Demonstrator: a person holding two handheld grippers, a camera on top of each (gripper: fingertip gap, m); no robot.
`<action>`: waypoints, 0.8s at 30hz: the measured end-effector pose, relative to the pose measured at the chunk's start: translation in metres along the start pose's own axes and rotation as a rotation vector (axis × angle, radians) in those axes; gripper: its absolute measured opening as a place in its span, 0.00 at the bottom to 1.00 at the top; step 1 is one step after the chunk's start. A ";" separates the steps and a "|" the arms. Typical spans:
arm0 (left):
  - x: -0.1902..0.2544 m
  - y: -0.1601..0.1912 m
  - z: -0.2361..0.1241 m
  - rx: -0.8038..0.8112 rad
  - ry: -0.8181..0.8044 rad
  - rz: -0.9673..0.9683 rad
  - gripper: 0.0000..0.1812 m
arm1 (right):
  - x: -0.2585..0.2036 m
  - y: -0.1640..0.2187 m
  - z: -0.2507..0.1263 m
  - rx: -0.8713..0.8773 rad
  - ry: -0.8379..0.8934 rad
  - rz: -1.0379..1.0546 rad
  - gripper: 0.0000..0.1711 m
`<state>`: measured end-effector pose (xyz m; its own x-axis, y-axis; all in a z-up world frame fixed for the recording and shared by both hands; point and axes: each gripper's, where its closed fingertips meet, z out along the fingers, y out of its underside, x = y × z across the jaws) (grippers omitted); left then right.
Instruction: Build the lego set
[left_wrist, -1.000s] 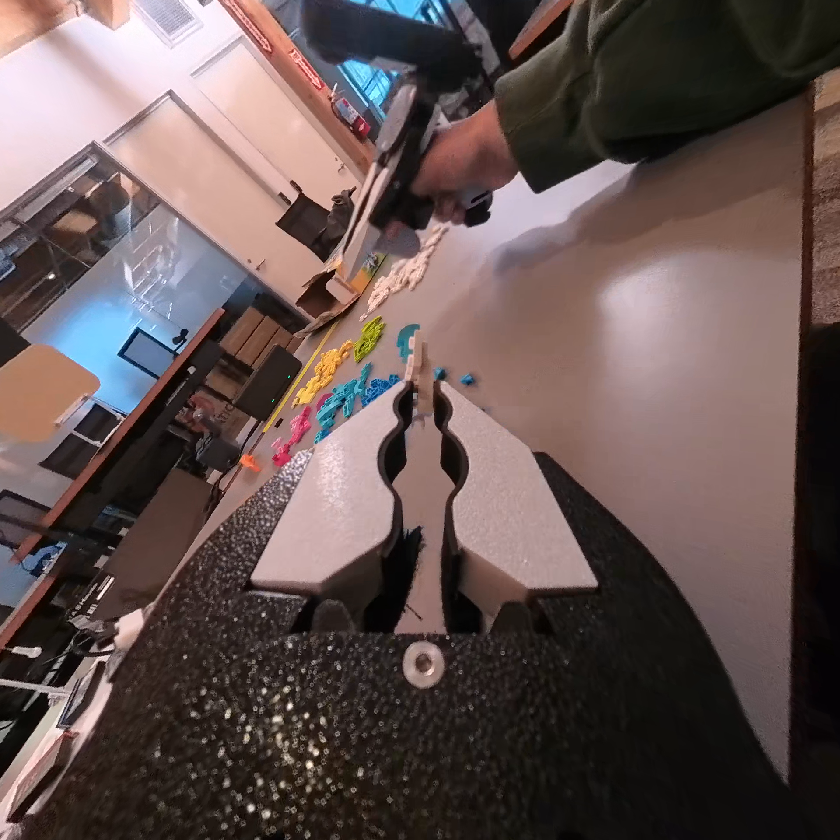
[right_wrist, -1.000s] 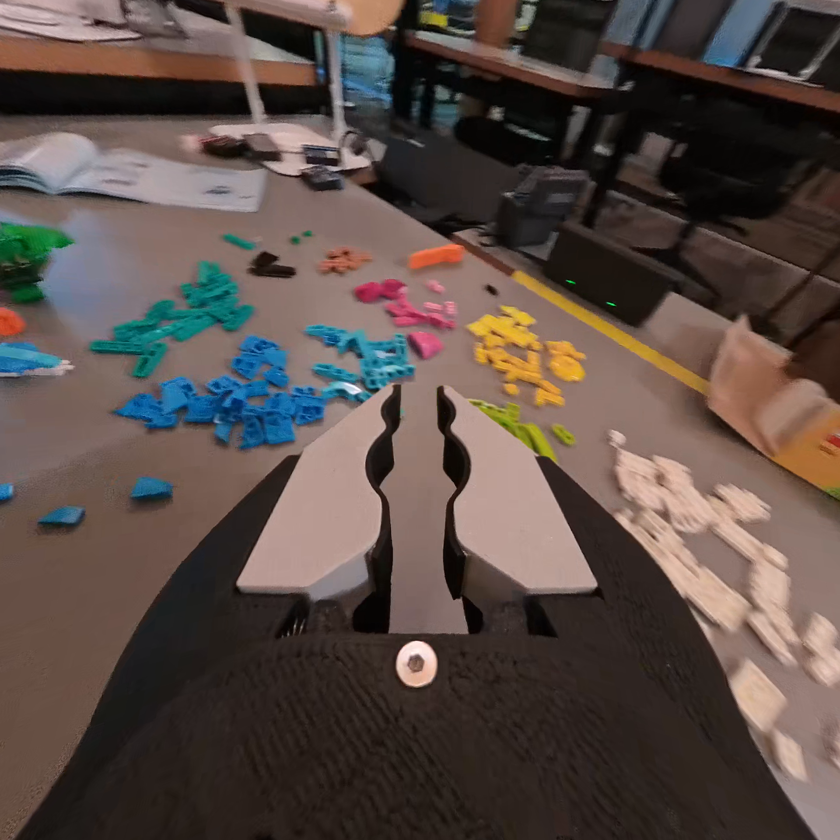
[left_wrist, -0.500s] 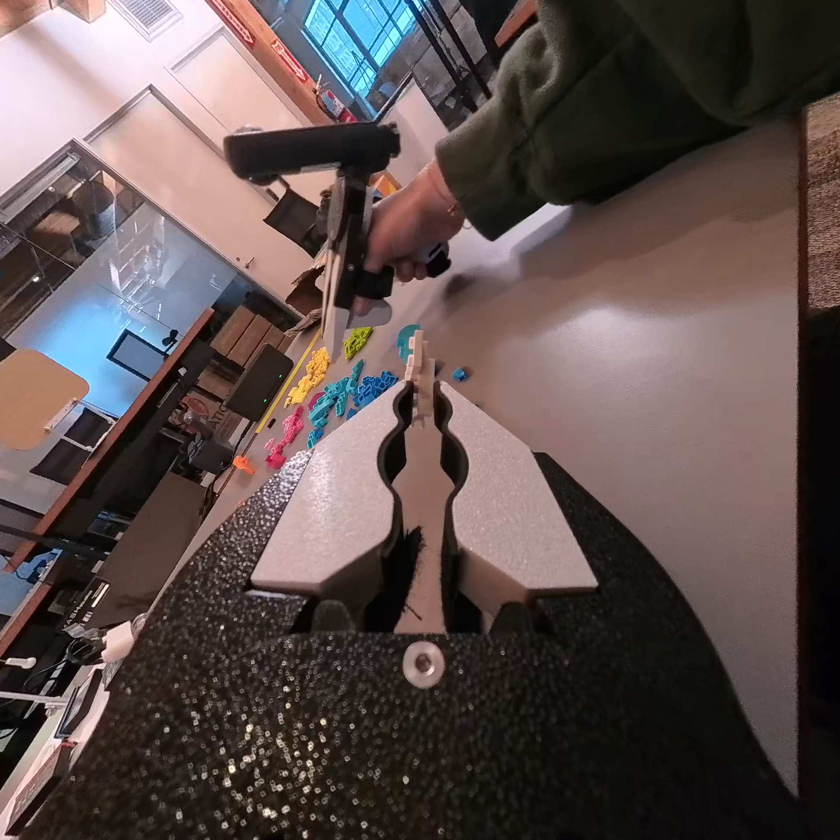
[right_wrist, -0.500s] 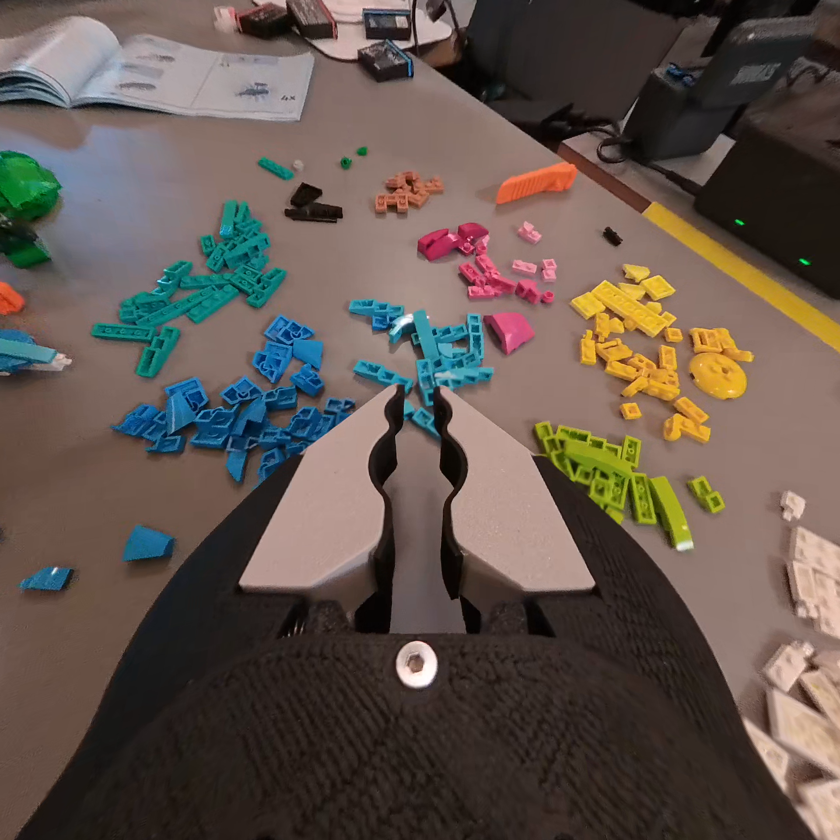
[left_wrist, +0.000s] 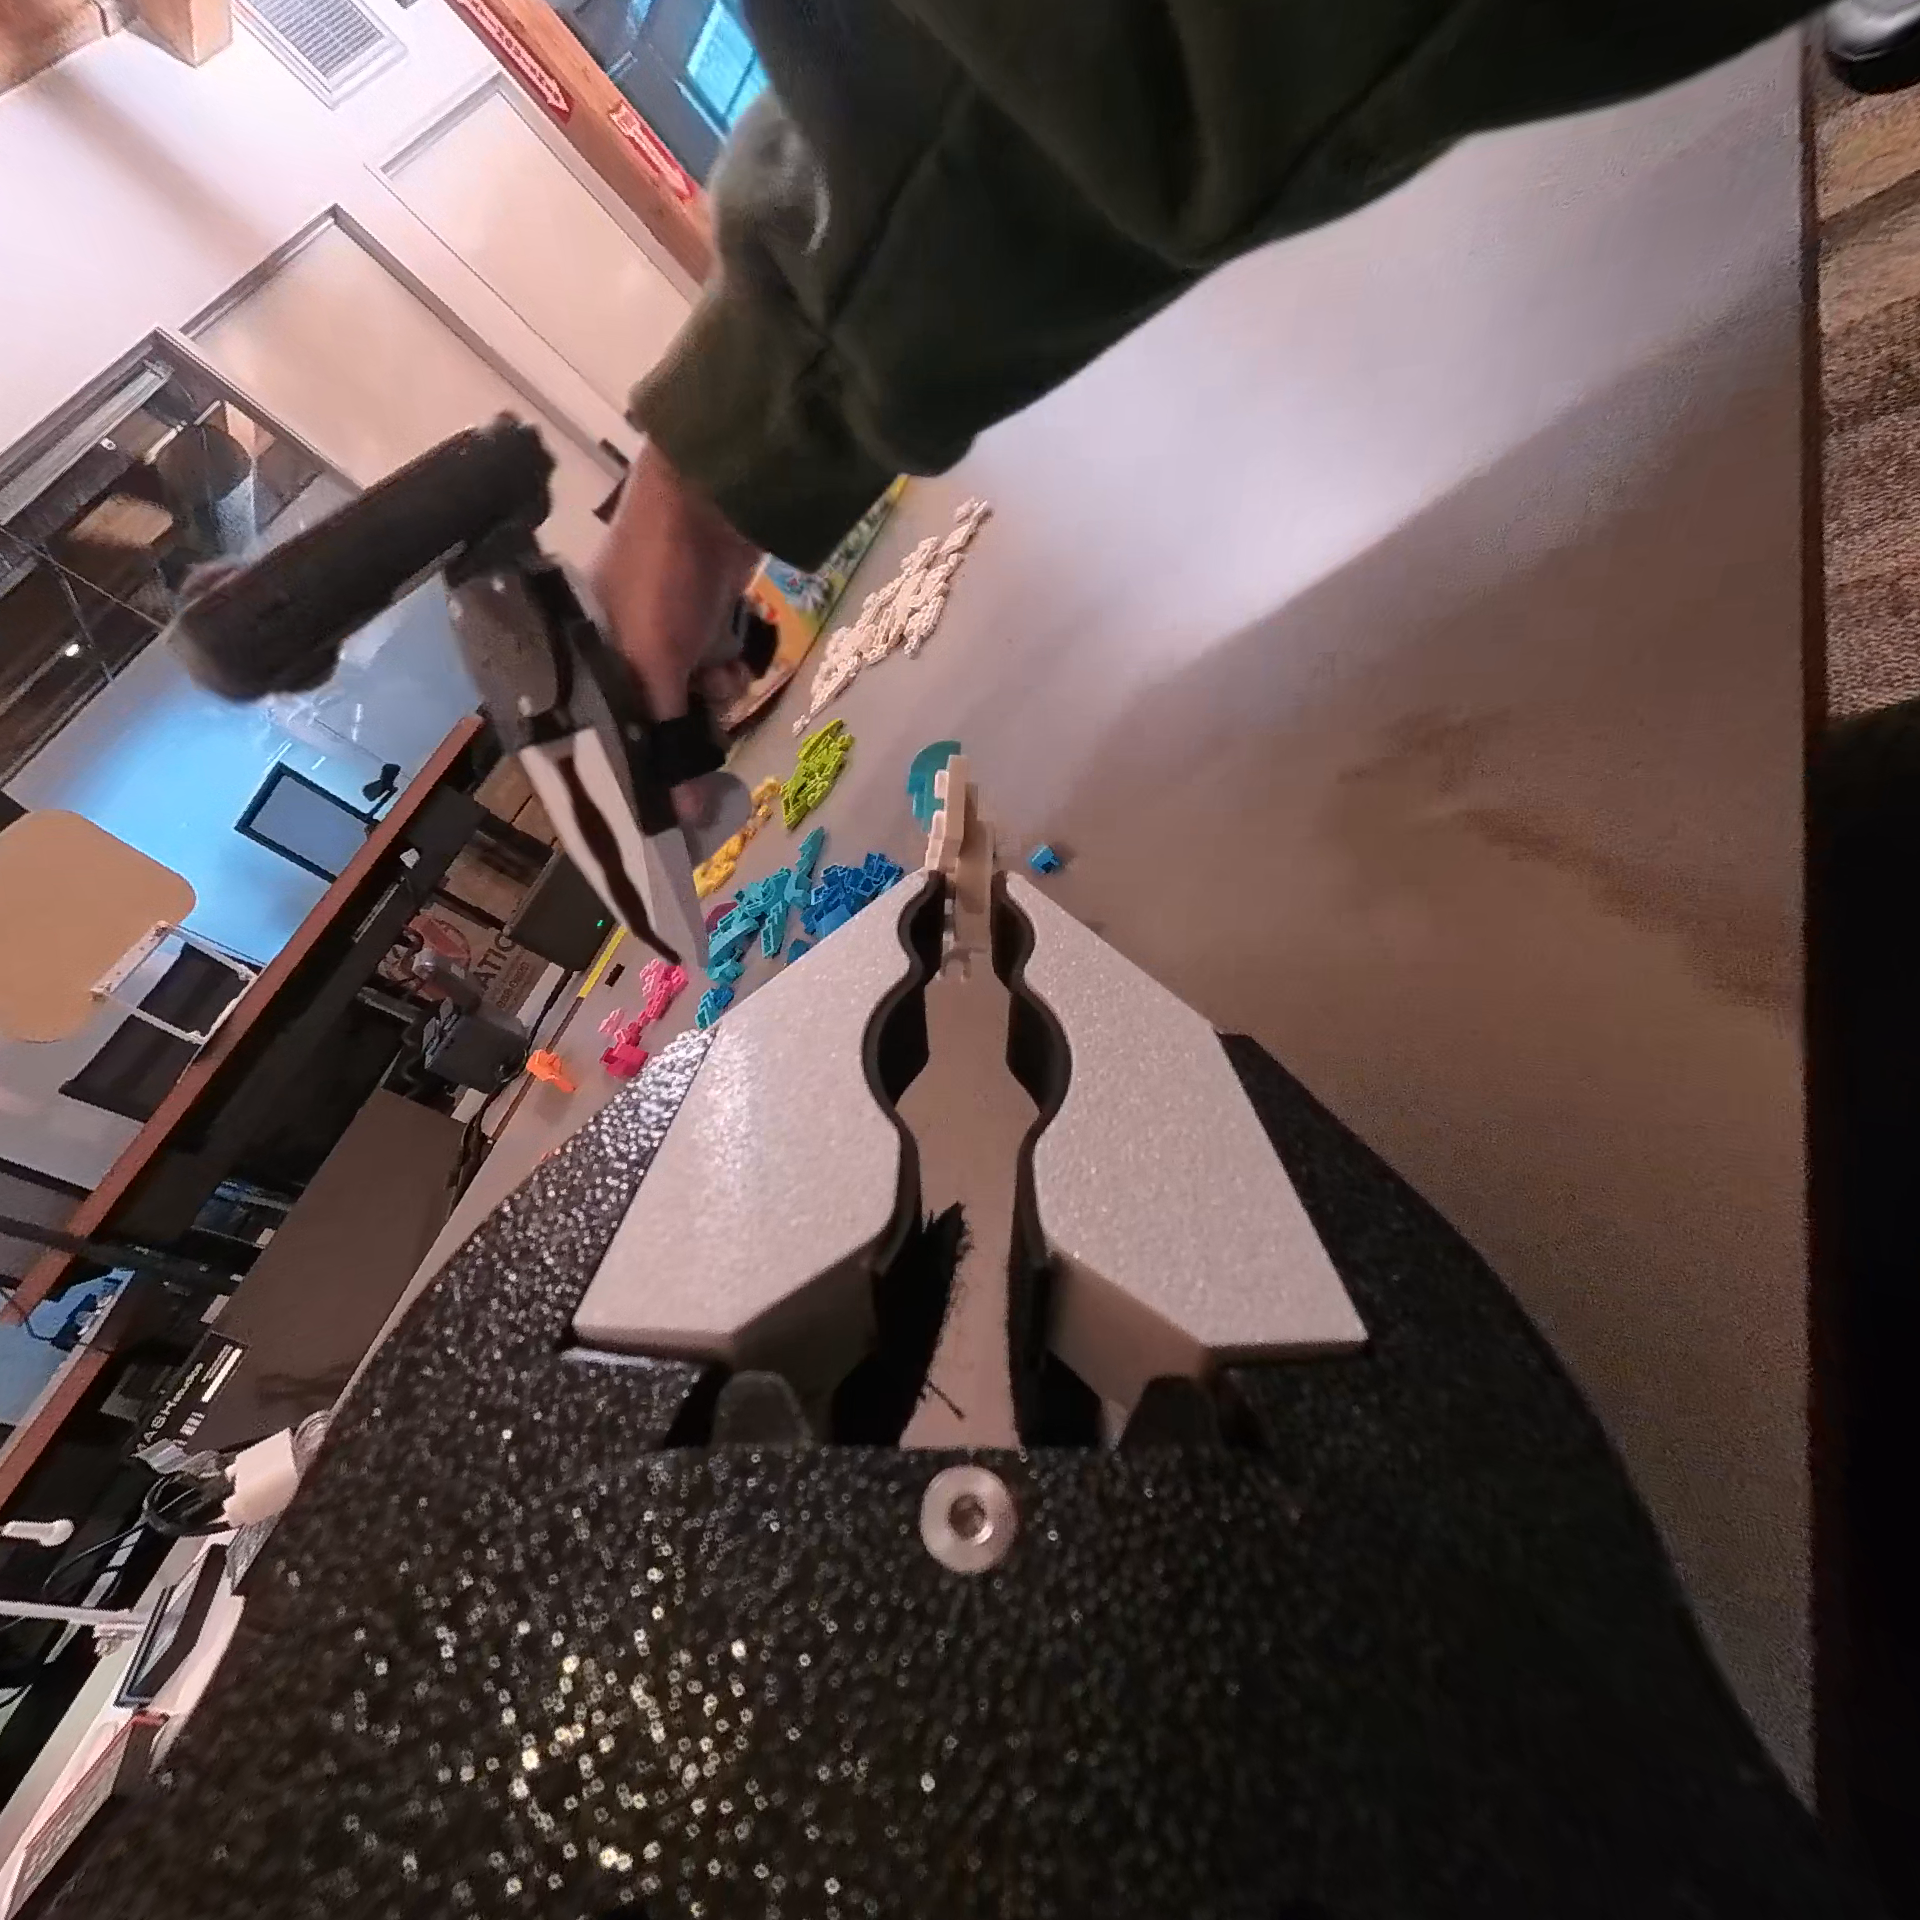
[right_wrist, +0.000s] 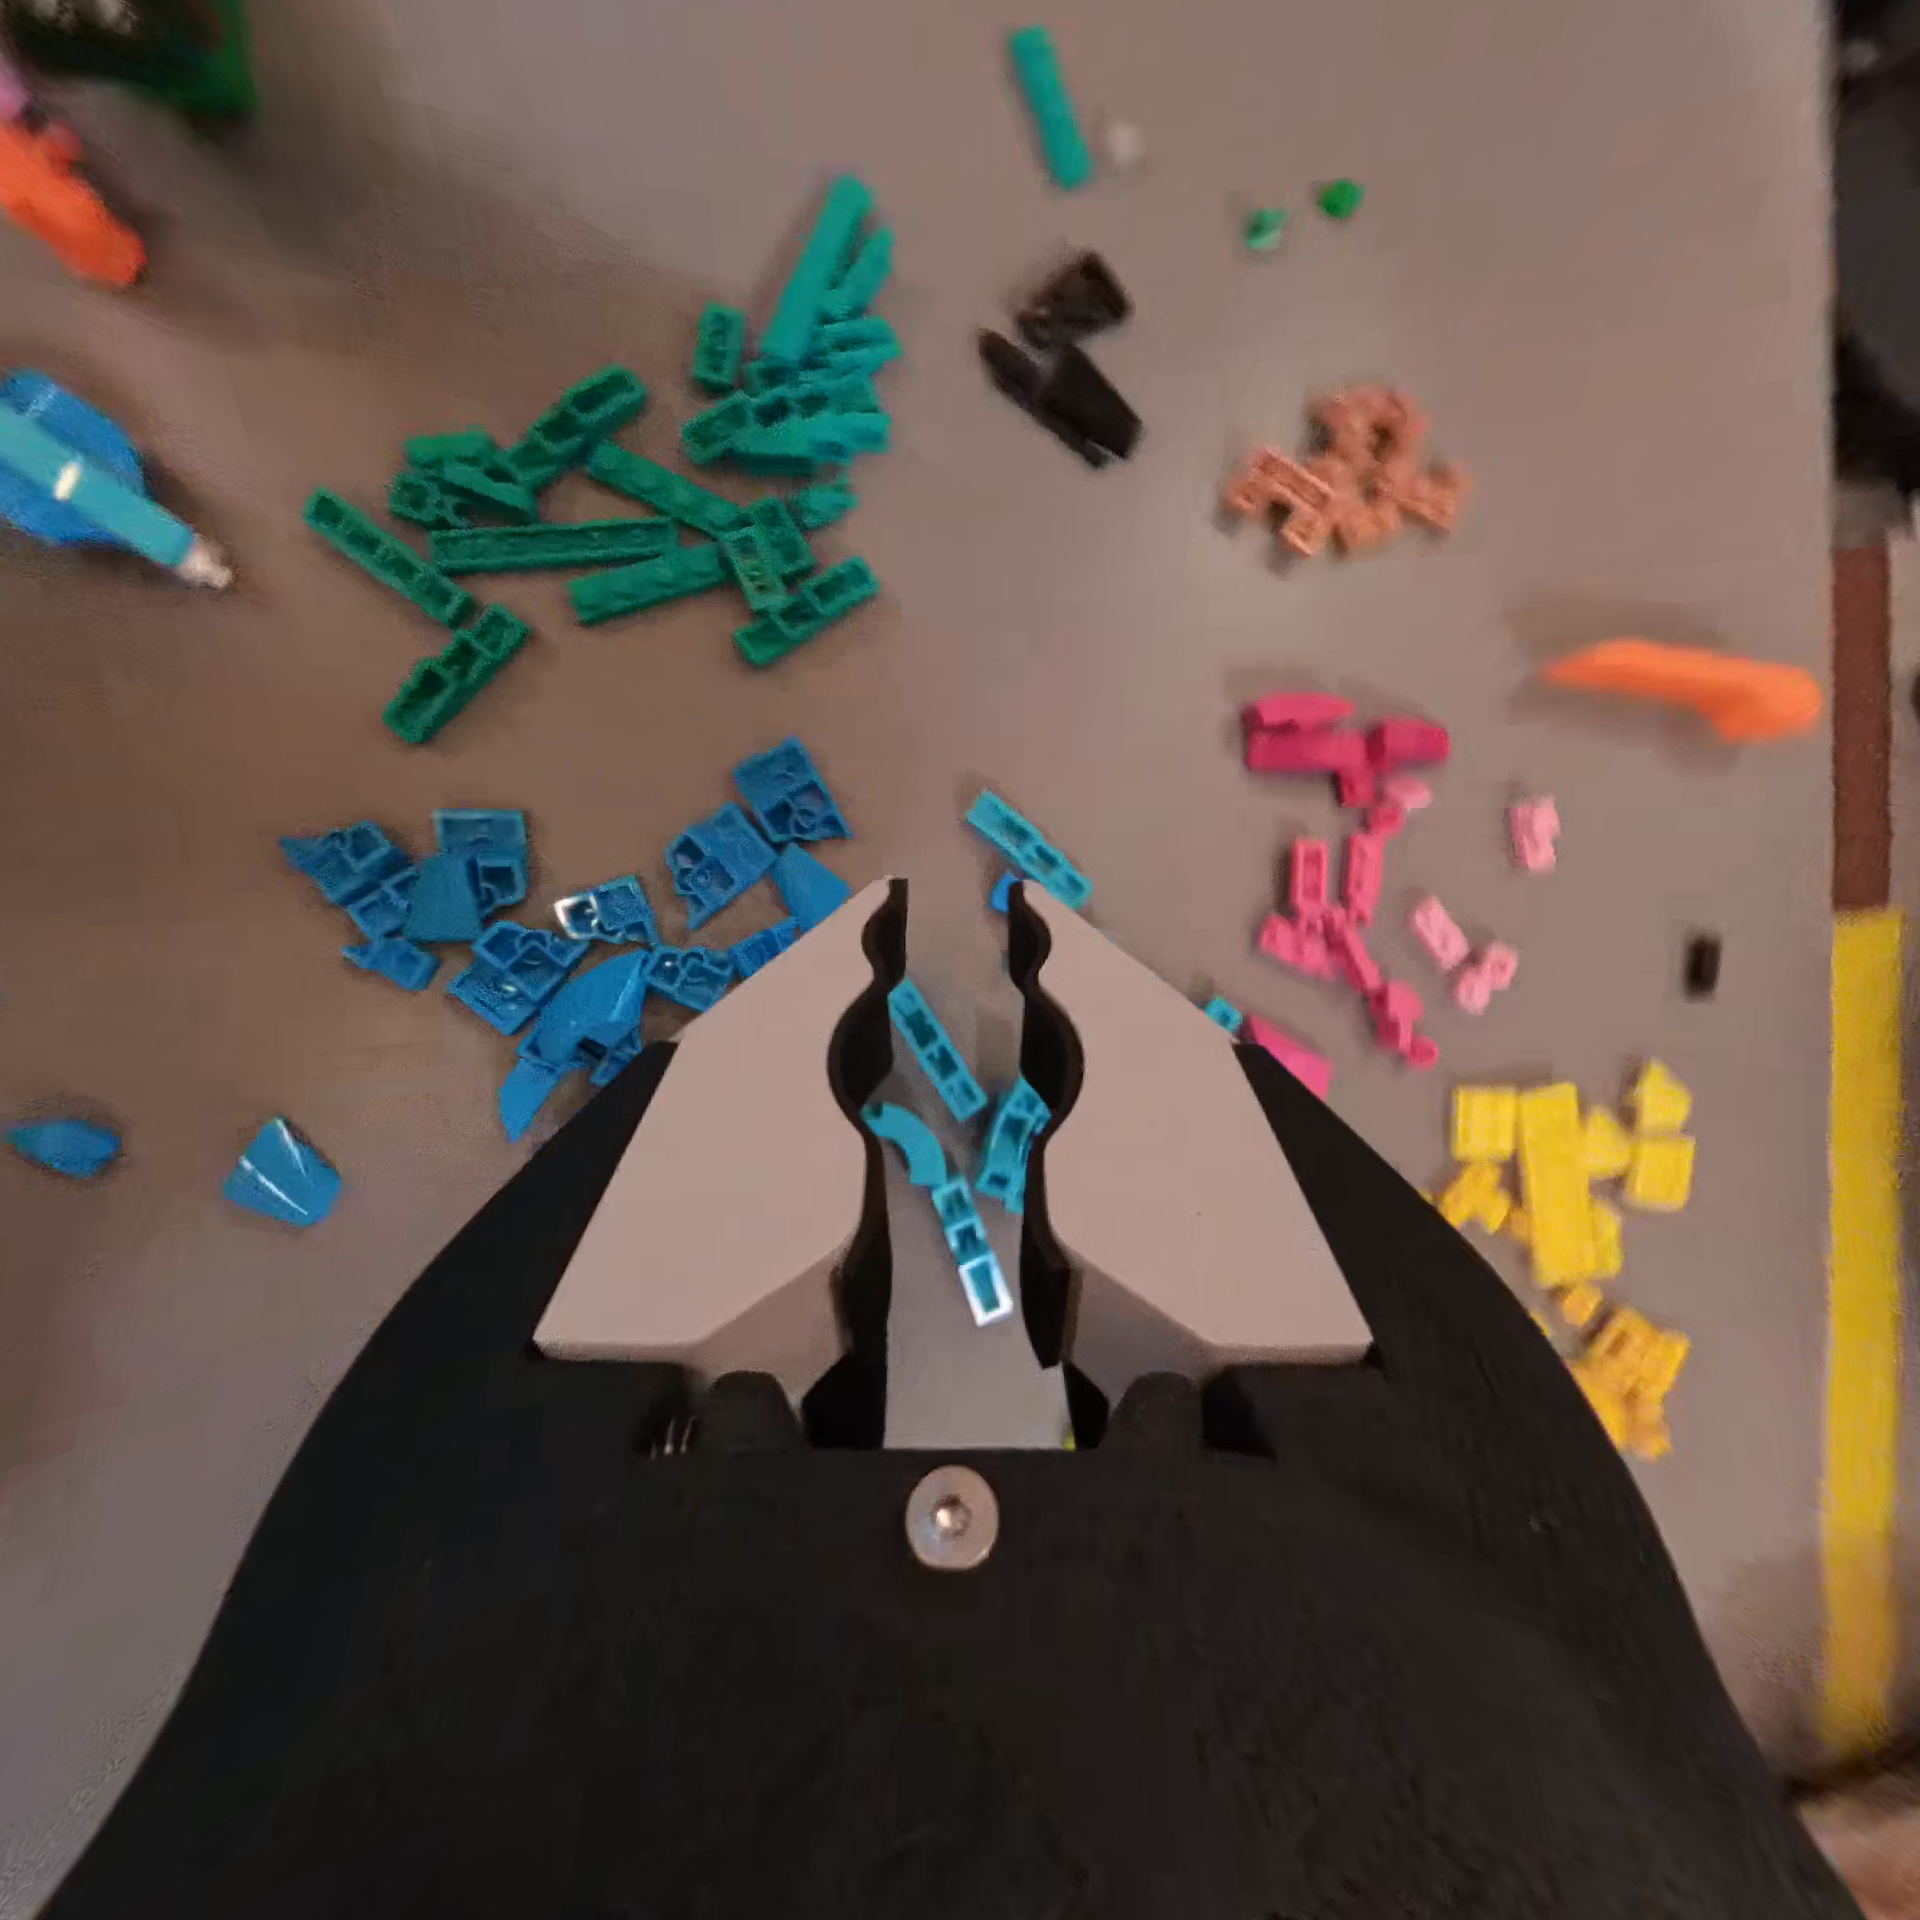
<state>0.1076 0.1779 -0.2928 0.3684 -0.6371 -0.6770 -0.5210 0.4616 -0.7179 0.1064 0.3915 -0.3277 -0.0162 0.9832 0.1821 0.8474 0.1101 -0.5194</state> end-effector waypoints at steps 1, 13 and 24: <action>0.000 0.000 0.000 0.000 0.001 0.001 0.03 | -0.002 -0.001 0.004 -0.049 -0.019 -0.075 0.11; 0.003 -0.002 0.000 0.009 0.014 0.011 0.03 | 0.016 0.009 0.030 -0.458 -0.116 -0.345 0.11; 0.005 0.000 0.001 0.002 0.022 0.019 0.03 | -0.019 -0.030 -0.014 -0.007 -0.088 -0.075 0.04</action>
<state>0.1104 0.1748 -0.2963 0.3410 -0.6419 -0.6868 -0.5260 0.4752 -0.7054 0.0884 0.3672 -0.3042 -0.1258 0.9813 0.1455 0.8457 0.1828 -0.5014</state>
